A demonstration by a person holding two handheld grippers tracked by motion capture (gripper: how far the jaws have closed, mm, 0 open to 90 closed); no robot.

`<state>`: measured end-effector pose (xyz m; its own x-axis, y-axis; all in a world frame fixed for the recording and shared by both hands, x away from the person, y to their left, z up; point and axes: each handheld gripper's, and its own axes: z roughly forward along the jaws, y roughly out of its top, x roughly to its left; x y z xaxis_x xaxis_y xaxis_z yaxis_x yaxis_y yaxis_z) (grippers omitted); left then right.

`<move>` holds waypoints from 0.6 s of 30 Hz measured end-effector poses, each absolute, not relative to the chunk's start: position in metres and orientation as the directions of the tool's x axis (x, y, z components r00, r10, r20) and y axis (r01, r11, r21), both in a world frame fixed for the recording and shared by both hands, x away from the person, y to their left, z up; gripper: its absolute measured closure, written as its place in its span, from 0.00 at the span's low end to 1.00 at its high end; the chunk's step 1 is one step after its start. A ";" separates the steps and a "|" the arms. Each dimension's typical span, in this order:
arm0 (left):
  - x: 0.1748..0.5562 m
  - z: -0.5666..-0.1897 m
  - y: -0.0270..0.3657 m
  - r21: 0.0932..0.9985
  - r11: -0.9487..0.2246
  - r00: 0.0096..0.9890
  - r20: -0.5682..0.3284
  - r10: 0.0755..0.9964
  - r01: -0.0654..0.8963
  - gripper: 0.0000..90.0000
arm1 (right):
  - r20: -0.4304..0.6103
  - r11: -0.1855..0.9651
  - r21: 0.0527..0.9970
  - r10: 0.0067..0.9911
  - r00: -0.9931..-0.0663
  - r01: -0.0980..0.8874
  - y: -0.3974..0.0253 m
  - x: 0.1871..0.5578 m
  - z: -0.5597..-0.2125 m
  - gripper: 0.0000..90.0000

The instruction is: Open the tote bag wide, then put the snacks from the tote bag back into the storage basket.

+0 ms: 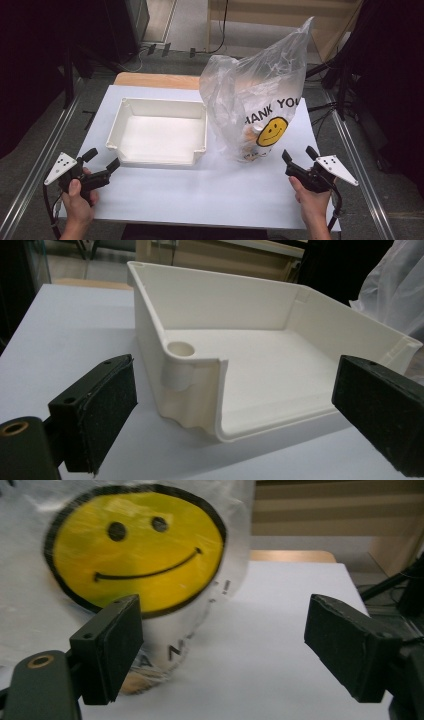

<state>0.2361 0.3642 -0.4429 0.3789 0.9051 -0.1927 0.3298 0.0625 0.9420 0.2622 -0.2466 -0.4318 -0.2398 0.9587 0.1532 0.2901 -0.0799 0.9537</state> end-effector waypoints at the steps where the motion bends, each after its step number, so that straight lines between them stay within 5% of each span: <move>1: 0.235 -0.441 0.362 0.944 0.061 0.382 -0.190 0.905 0.325 0.05 | 0.159 -0.083 0.954 0.955 -0.249 0.290 -0.243 0.263 -0.430 0.18; 18: 0.235 -0.431 0.336 0.940 0.068 0.423 -0.214 0.880 0.334 0.05 | 0.173 -0.050 0.950 0.907 -0.384 0.309 -0.204 0.294 -0.418 0.18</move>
<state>0.2352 0.3362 -0.4312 0.4232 0.8804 -0.2140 0.3339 0.0680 0.9402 0.2941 -0.2044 -0.4183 -0.3840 0.9071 0.1726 0.3093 -0.0497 0.9496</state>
